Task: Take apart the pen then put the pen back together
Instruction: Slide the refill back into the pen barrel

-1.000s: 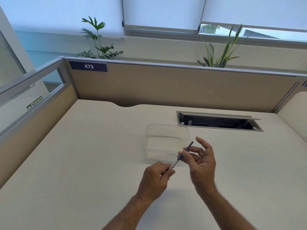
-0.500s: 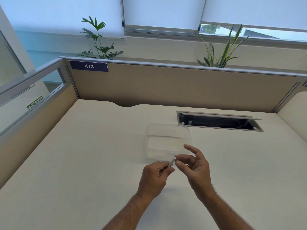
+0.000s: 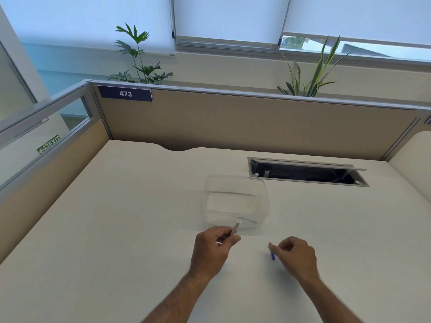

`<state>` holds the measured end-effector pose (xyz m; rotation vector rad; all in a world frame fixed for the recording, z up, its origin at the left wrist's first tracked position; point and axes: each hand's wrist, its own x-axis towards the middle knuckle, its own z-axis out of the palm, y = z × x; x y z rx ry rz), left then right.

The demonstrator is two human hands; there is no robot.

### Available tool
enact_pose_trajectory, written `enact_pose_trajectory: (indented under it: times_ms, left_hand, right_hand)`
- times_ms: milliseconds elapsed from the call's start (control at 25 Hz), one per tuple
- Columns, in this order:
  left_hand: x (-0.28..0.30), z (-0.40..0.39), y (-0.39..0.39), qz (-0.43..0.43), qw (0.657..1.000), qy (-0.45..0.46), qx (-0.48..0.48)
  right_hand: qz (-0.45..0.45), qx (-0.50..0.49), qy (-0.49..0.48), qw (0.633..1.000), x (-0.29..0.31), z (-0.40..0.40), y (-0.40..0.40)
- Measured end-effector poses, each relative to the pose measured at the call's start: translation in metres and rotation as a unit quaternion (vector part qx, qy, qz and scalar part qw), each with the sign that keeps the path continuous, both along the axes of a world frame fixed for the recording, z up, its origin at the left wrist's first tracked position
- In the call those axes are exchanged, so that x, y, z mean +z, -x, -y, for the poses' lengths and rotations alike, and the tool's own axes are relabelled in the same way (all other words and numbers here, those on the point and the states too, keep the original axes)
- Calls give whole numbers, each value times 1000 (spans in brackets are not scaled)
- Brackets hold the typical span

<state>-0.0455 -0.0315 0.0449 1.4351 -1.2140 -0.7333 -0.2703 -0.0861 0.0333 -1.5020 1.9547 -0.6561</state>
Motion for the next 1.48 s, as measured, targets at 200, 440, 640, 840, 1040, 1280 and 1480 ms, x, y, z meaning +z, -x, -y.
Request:
enact_pose_trajectory:
  times_ms: [200, 440, 640, 840, 1040, 1280, 1480]
  left_hand:
    - [-3, 1, -3, 24, 1000, -3, -5]
    - [-2, 0, -5, 47, 999, -4, -15]
    - [-4, 0, -5, 79, 997, -6, -22]
    - [-3, 0, -3, 96, 995, -8, -31]
    - [0, -1, -3, 113, 993, 0, -35]
    - [-2, -2, -4, 134, 990, 12, -31]
    - [1, -2, -1, 162, 986, 31, -33]
  right_hand:
    - [-67, 42, -74, 994, -4, 1, 1]
    - [-89, 78, -119, 986, 1, 7, -2]
    - [-118, 92, -111, 983, 3, 6, 2]
    - [-179, 134, -117, 968, 5, 5, -1]
    - [-204, 185, -75, 958, 0, 2, -1]
    - [38, 116, -11, 992, 30, 1, -11]
    - [272, 96, 9, 957, 59, 0, -19]
